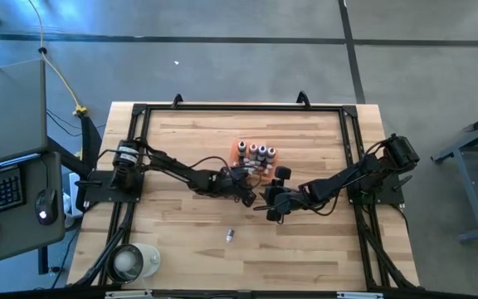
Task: Pick & Place food coloring
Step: Put the small black food coloring bottle into the orange bin
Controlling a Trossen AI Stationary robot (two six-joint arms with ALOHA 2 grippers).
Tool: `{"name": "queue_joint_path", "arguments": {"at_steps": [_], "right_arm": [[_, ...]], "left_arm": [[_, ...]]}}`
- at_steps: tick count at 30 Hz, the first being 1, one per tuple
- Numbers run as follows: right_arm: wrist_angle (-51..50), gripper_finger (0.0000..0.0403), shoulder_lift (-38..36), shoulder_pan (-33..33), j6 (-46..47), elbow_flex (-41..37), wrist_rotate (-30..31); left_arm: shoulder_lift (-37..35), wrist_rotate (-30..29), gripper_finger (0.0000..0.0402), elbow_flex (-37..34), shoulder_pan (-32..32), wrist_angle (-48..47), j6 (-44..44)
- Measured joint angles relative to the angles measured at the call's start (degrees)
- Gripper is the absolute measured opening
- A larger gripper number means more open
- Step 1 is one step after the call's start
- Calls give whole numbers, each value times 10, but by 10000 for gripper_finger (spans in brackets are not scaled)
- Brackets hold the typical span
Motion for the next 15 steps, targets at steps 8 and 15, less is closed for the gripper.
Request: {"name": "queue_joint_path", "arguments": {"at_steps": [8, 15], "right_arm": [[-3, 121, 0, 0, 0, 0, -1], [-3, 121, 0, 0, 0, 0, -2]], "left_arm": [[7, 12, 195, 11, -1, -36, 136], [7, 20, 171, 11, -1, -43, 157]]}}
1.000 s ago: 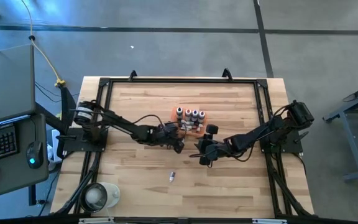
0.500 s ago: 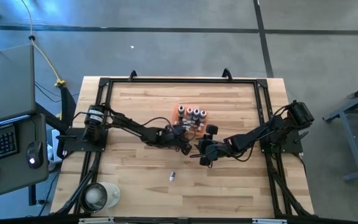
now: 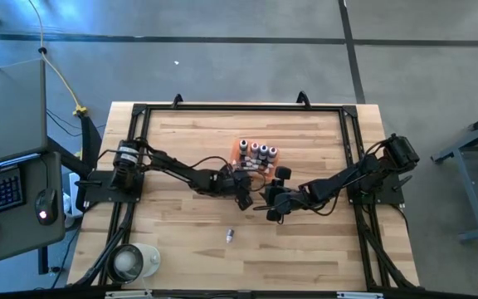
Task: Pick & Place food coloring
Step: Put the small black food coloring bottle into the orange bin
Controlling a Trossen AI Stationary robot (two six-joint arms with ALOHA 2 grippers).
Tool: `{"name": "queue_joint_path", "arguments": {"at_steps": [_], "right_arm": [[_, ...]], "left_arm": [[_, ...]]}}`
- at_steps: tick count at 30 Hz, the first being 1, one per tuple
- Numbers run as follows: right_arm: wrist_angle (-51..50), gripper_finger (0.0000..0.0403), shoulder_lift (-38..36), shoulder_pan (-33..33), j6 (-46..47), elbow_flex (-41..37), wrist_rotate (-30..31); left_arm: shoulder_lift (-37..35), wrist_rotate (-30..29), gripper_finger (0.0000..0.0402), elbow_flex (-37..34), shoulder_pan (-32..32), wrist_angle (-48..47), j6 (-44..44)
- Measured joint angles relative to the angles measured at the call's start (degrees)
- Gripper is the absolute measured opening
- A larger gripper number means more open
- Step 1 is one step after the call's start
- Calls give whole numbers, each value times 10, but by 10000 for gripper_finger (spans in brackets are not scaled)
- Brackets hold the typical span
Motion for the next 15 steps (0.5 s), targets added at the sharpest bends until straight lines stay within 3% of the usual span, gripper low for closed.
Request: {"name": "queue_joint_path", "arguments": {"at_steps": [9, 12, 15], "right_arm": [[0, 121, 0, 0, 0, 0, 2], [0, 121, 0, 0, 0, 0, 2], [-1, 121, 0, 1, -7, 0, 2]], "left_arm": [[-11, 48, 71, 22, 3, -26, -16], [-14, 57, 64, 66, 0, -74, -11], [-27, 47, 72, 123, 1, -188, 6]]}}
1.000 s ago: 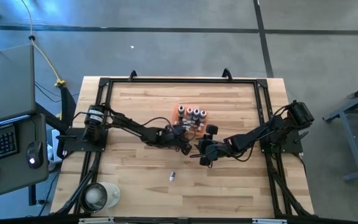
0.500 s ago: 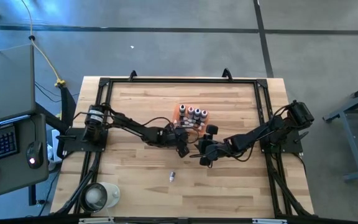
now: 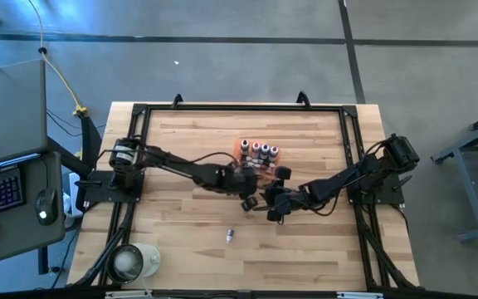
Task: Pick & Place food coloring
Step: Put the small black food coloring bottle into the orange bin
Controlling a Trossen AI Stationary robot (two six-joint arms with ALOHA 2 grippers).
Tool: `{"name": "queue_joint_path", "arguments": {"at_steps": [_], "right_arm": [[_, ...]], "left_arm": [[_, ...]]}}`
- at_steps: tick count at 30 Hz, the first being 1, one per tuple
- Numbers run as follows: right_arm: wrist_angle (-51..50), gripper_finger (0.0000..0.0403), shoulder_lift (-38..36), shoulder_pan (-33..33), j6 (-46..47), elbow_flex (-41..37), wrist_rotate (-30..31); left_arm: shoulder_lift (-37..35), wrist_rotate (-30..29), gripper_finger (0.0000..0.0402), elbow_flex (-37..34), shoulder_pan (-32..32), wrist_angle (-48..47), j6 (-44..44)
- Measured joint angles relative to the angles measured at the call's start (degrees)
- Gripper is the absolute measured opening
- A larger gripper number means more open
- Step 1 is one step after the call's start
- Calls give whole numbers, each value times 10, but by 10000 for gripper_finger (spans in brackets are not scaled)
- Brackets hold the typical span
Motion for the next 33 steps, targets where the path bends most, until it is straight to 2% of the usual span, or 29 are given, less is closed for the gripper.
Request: {"name": "queue_joint_path", "arguments": {"at_steps": [2, 5, 7, 9, 12, 16, 24, 33], "right_arm": [[-1, 121, 0, 3, -3, 0, 0], [-1, 121, 0, 4, -2, 0, -18], [1, 121, 0, 4, 7, 0, -51], [2, 121, 0, 4, 15, 0, -97], [2, 121, 0, 3, 29, 0, -169], [2, 121, 0, 3, 38, 0, -226], [9, 121, 0, 3, 38, 0, -232], [10, 121, 0, 3, 37, 0, -233]], "left_arm": [[-1, -19, 78, 47, 1, -68, 11], [-2, -80, 80, 101, 1, -177, 13], [-2, -132, 81, 125, 4, -213, 18], [-2, -156, 81, 133, 12, -221, 26], [-2, -137, 81, 133, 34, -212, 27], [19, -119, 82, 135, 62, -188, 30], [47, 2, 84, 133, 96, -163, 48], [46, -36, 84, 133, 94, -125, 57]]}}
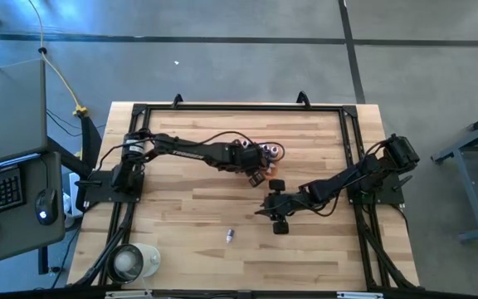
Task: Pick & Place food coloring
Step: Put the small black food coloring bottle into the orange bin, then put the small purple food coloring bottle into the orange bin
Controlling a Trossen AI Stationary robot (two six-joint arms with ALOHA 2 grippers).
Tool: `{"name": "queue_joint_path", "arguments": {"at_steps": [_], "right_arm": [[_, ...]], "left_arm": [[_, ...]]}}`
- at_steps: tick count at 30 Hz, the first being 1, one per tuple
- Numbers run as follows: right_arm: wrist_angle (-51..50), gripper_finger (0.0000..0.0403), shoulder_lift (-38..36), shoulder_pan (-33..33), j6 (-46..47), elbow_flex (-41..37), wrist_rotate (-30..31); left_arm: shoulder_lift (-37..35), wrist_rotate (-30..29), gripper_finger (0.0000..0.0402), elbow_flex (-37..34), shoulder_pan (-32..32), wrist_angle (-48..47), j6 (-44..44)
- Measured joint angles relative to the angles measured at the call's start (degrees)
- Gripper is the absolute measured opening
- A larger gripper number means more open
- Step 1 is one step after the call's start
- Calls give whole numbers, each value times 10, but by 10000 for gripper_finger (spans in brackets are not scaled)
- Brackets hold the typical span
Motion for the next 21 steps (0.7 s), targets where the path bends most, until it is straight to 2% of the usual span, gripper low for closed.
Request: {"name": "queue_joint_path", "arguments": {"at_steps": [4, 6, 9, 14, 21], "right_arm": [[0, 121, 0, 0, 0, 0, 0], [0, 121, 0, 0, 0, 0, 0], [0, 121, 0, 0, 0, 0, 0], [0, 121, 0, 0, 0, 0, 2], [0, 121, 0, 0, 0, 0, 0]], "left_arm": [[0, 3, 84, 0, 5, 4, -4], [1, 26, 84, 0, 7, 4, -1], [20, 45, 84, 0, 9, 18, 22], [17, 45, 87, 1, 9, 39, 67], [17, 36, 143, 0, 9, 45, 94]]}}
